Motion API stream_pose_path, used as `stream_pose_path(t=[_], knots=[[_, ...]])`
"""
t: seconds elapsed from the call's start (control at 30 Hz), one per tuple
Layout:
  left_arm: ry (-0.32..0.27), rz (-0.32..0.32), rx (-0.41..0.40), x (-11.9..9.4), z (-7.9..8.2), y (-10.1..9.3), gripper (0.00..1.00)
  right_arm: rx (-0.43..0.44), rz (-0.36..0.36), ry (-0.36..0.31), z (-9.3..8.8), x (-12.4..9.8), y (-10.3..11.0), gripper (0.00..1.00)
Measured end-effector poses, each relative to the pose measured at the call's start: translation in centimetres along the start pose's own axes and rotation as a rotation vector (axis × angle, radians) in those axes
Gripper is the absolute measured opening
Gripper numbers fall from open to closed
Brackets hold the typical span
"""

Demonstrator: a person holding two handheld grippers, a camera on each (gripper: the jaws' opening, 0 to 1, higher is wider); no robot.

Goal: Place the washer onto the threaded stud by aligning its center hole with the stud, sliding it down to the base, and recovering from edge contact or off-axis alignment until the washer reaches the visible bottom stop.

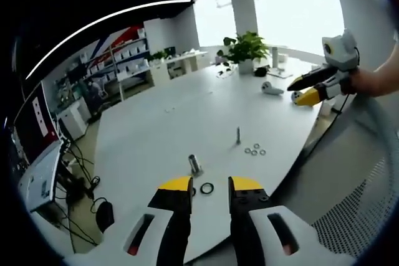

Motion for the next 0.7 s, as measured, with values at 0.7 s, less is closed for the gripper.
stream_pose_path(t=[0.7], knots=[[-0.027,0.031,-0.046,-0.43,0.15,0.75,0.20,0.008,-0.003,0.000,-0.01,-0.04,0.03,0.40]])
Point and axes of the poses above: the point that each gripper's makers call its tool centre point, and the gripper's own axes: x roughly forward along the fingers, y roughly to its left, z roughly out of its top, the point moved 6 cm from there along -x, roughly backward along the fingers, and after that the axes turned 1 degree about y, right-handed, at the moved point
